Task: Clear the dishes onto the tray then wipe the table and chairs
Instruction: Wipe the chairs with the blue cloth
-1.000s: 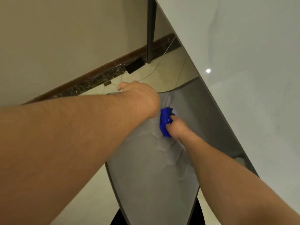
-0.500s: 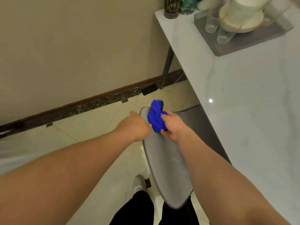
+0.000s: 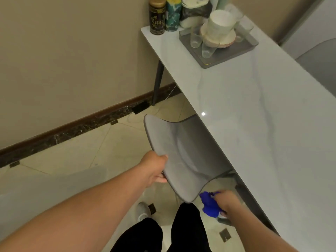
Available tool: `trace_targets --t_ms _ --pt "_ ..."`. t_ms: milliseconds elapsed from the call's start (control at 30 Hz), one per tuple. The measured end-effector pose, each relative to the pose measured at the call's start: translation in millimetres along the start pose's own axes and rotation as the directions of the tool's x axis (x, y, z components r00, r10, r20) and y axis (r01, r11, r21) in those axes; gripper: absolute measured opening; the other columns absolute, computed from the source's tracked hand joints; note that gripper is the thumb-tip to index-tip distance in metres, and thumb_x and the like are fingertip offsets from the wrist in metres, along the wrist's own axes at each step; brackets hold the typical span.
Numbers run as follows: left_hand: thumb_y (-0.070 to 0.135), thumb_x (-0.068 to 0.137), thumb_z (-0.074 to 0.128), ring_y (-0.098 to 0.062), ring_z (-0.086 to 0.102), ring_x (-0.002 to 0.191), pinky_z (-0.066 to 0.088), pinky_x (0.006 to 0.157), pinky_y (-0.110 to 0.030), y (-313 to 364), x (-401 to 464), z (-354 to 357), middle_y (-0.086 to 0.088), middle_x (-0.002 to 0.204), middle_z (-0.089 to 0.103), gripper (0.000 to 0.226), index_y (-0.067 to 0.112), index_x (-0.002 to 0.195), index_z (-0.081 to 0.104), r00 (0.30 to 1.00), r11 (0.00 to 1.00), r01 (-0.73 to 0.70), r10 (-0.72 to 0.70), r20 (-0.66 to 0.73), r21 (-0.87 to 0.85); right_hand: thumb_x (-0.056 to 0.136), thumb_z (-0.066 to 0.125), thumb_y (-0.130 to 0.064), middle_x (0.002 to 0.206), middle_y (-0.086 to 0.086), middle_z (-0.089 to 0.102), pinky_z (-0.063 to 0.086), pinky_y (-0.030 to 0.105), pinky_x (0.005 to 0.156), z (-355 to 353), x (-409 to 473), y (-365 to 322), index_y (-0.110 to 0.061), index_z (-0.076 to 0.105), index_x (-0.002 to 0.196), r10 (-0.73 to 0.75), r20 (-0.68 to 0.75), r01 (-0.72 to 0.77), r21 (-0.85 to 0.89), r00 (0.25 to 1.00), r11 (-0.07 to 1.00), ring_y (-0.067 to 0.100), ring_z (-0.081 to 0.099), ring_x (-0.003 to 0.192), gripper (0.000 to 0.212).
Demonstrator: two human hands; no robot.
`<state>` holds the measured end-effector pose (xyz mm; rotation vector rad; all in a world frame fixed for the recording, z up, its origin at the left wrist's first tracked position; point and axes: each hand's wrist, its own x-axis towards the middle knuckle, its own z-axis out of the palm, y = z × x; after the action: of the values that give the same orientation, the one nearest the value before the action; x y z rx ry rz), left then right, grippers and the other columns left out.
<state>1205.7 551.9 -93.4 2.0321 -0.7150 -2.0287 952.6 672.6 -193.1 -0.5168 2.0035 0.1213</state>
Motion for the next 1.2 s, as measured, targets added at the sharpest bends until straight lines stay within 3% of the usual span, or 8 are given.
trace_targets --t_ms 167,433,633,800,867,967,1067,1200 --pt "0.023 0.105 0.052 -0.028 0.069 0.074 0.058 0.056 -0.041 27.7 7.6 23.2 -0.011 0.092 0.067 0.014 0.014 0.115 0.054 0.998 0.998 -0.058 0.058 -0.014 -0.013 0.089 0.052 -0.01 0.096 -0.003 0.066 0.059 0.05 0.088 -7.1 -29.6 -58.1 -0.029 0.066 0.105 -0.127 -0.232 0.213 0.396 0.964 0.893 0.027 0.067 0.093 0.028" --pt "0.02 0.105 0.048 -0.034 0.07 0.084 0.057 0.05 -0.041 29.8 15.0 68.2 -0.015 0.097 0.066 0.024 0.009 0.126 0.054 0.997 0.998 -0.063 0.062 0.048 0.018 0.093 0.053 -0.012 0.096 -0.017 0.058 0.056 0.032 0.078 -14.4 -86.6 -71.7 -0.036 0.06 0.113 -0.2 -0.445 0.415 0.463 0.873 0.783 0.01 0.061 0.078 0.032" --pt "0.035 0.104 0.053 -0.027 0.075 0.081 0.061 0.059 -0.036 24.4 -8.5 52.6 -0.012 0.108 0.067 0.036 0.012 0.132 0.052 0.997 0.994 -0.066 0.061 0.053 0.089 0.091 0.054 -0.007 0.107 -0.003 0.069 0.061 0.044 0.087 -25.6 -110.3 -42.3 -0.03 0.069 0.104 -0.105 -0.371 0.336 0.642 0.923 0.689 0.021 0.07 0.093 0.031" --pt "0.029 0.101 0.054 -0.036 0.066 0.112 0.059 0.09 -0.049 23.0 -62.6 44.1 -0.016 0.119 0.066 0.035 0.003 0.124 0.058 0.982 0.954 -0.166 0.183 -0.043 0.25 0.094 0.053 -0.005 0.105 0.007 0.072 0.06 0.038 0.075 -33.7 -140.7 -35.1 -0.023 0.071 0.102 -0.196 -0.267 0.328 0.668 0.943 0.668 0.025 0.07 0.088 0.027" --pt "0.023 0.099 0.054 -0.036 0.067 0.105 0.059 0.086 -0.049 25.0 -87.7 42.1 -0.021 0.123 0.065 0.036 0.0 0.127 0.059 0.961 0.913 -0.24 0.271 -0.048 0.33 0.094 0.054 -0.003 0.105 0.009 0.07 0.06 0.035 0.073 -36.7 -156.1 -33.7 -0.021 0.07 0.103 -0.242 -0.264 0.358 0.66 0.934 0.66 0.025 0.07 0.088 0.025" --pt "0.018 0.101 0.051 -0.023 0.06 0.085 0.054 0.07 -0.038 24.1 -123.5 44.9 -0.009 0.095 0.06 0.016 0.009 0.114 0.056 0.949 0.876 -0.281 0.316 -0.025 0.391 0.094 0.057 -0.003 0.103 0.01 0.071 0.062 0.041 0.079 -44.6 -172.2 -26.5 -0.021 0.069 0.102 -0.296 -0.286 0.412 0.643 0.911 0.646 0.028 0.071 0.089 0.023" --pt "0.024 0.102 0.052 -0.023 0.061 0.1 0.048 0.061 -0.031 14.2 -164.5 60.8 -0.011 0.114 0.064 0.017 0.01 0.112 0.055 0.945 0.871 -0.295 0.326 -0.012 0.394 0.095 0.053 -0.003 0.101 0.01 0.073 0.059 0.034 0.066 -63.5 -196.1 -0.2 -0.021 0.069 0.104 -0.361 -0.315 0.475 0.674 0.878 0.567 0.025 0.071 0.081 0.026" --pt "0.035 0.1 0.057 -0.017 0.065 0.095 0.056 0.083 -0.04 -24.4 -213.1 112.6 -0.008 0.123 0.065 0.017 0.021 0.108 0.05 0.923 0.818 -0.366 0.378 0.064 0.443 0.094 0.053 -0.005 0.101 0.009 0.073 0.059 0.036 0.067 -88.1 -221.2 69.6 -0.024 0.068 0.107 -0.409 -0.34 0.519 0.7 0.847 0.491 0.023 0.069 0.078 0.027"
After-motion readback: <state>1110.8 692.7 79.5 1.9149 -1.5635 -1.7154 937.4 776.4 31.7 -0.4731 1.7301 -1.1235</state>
